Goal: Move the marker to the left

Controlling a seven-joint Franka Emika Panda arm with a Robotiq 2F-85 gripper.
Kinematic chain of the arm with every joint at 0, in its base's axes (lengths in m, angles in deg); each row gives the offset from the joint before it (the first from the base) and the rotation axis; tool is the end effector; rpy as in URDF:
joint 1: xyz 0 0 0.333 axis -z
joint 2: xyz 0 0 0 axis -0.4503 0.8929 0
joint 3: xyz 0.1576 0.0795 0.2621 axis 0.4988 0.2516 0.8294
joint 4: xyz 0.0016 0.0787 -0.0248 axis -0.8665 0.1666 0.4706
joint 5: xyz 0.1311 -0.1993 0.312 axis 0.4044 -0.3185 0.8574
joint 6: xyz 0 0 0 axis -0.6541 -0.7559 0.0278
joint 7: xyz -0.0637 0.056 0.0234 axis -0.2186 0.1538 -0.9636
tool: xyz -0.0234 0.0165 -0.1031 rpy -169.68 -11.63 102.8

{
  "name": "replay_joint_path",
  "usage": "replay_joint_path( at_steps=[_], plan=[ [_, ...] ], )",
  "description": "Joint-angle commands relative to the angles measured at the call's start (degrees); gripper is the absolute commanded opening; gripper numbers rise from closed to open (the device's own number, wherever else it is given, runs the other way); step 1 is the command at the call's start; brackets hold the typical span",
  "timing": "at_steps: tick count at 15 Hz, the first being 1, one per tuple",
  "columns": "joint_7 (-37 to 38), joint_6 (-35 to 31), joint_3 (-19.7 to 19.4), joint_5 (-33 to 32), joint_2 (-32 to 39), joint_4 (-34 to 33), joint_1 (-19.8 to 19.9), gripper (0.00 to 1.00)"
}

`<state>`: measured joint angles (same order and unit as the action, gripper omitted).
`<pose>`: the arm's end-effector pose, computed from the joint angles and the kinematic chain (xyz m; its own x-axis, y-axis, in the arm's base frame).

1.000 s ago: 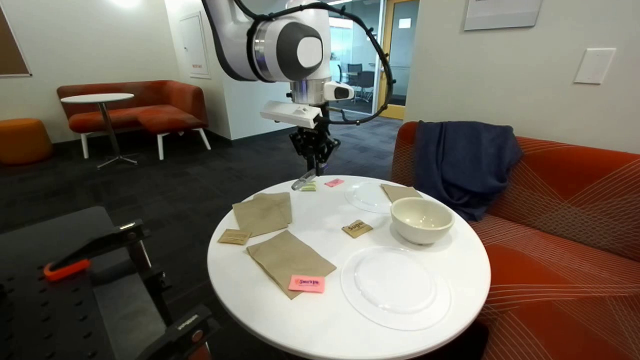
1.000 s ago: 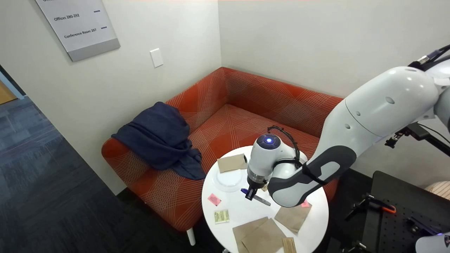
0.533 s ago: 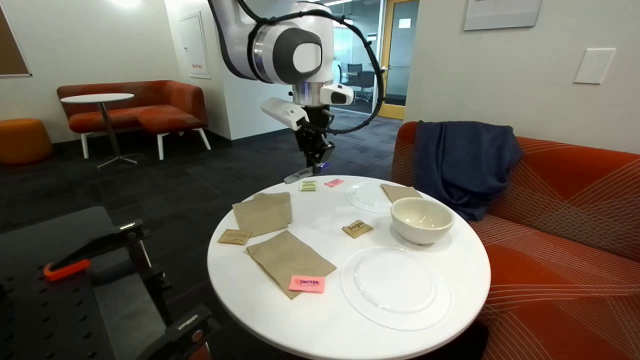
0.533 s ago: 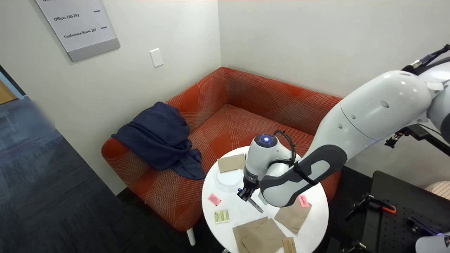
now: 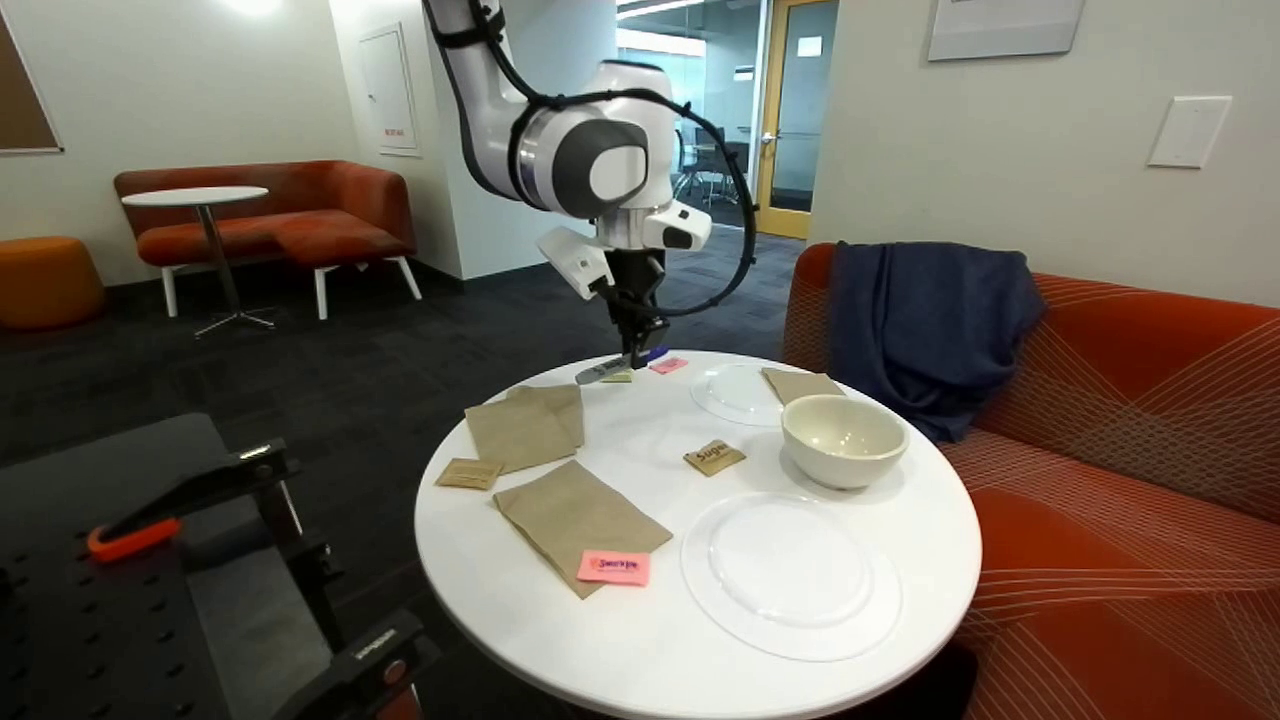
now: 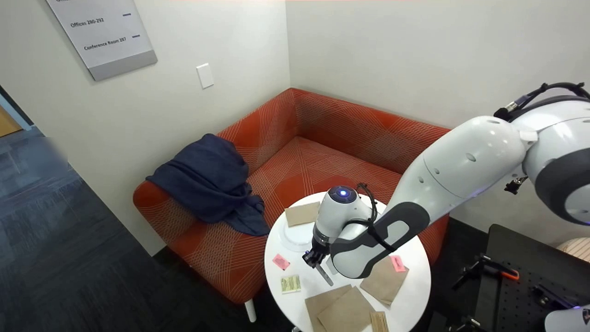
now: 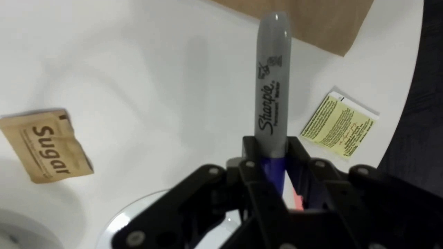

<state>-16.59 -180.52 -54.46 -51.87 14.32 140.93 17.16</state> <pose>0.6157 0.1247 0.0748 0.9453 -0.3091 0.1045 -0.2910 -0.9435 -0.1586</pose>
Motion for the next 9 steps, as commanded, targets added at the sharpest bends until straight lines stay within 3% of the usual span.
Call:
replay_joint_path(
  at_steps=[1, 4, 5, 6, 9],
  plan=[
    [1.21, -2.95, -0.32, 1.28, 3.41, -3.42, -0.75, 0.06],
    [1.02, -3.25, -0.44, 1.10, 5.08, -5.02, -0.95, 0.06],
    [1.04, -3.11, -0.48, 1.08, 5.42, -5.44, -1.04, 0.50],
    [1.12, -3.15, -0.48, 1.14, 5.71, -5.78, -1.09, 0.51],
    [0.35, -2.81, 0.36, 1.14, 5.19, -5.64, -0.65, 0.71]
  ],
)
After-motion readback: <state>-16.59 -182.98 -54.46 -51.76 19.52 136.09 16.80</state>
